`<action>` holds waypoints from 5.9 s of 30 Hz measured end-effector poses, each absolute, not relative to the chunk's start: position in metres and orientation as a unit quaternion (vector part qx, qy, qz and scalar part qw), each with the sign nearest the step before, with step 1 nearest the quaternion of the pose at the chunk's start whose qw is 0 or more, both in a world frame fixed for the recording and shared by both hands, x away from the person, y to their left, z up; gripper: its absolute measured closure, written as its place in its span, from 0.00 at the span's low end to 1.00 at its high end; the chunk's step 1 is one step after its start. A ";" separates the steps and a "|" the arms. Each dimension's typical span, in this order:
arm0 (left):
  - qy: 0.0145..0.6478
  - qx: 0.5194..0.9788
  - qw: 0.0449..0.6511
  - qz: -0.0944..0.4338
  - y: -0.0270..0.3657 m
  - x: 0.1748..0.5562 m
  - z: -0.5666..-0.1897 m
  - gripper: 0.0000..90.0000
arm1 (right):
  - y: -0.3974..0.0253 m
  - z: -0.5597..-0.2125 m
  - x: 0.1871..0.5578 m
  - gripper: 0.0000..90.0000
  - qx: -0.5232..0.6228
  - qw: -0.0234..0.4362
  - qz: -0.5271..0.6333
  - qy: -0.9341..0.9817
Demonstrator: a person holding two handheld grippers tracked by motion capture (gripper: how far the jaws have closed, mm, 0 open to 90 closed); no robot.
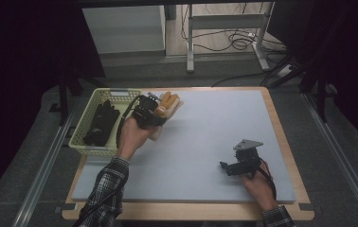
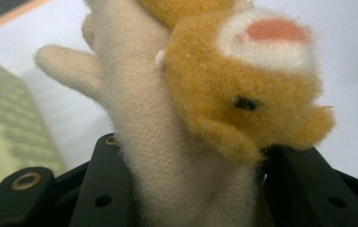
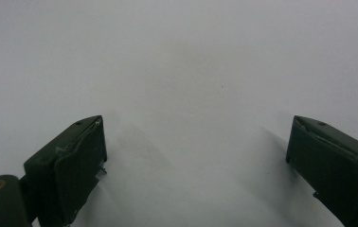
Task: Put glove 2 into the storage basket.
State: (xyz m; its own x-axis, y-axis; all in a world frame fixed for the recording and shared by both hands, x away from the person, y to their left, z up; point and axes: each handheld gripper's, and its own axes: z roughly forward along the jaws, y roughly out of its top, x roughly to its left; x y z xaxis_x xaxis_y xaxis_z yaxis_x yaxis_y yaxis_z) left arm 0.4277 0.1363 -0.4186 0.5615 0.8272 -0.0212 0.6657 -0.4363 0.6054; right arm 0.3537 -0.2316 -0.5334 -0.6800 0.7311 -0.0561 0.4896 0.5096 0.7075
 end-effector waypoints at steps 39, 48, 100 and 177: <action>0.591 0.765 0.208 0.151 0.264 0.459 -0.466 0.63 | -0.232 -0.533 0.354 0.06 0.359 0.178 0.342 0.850; 0.590 0.778 0.181 0.117 0.255 0.473 -0.491 0.62 | -0.232 -0.533 0.354 0.06 0.358 0.177 0.341 0.851; 0.612 0.760 0.175 0.131 0.282 0.470 -0.495 0.84 | -0.232 -0.533 0.354 0.06 0.358 0.177 0.341 0.851; 0.516 0.757 0.370 0.153 0.282 0.394 -0.446 0.04 | -0.232 -0.533 0.354 0.06 0.358 0.178 0.340 0.851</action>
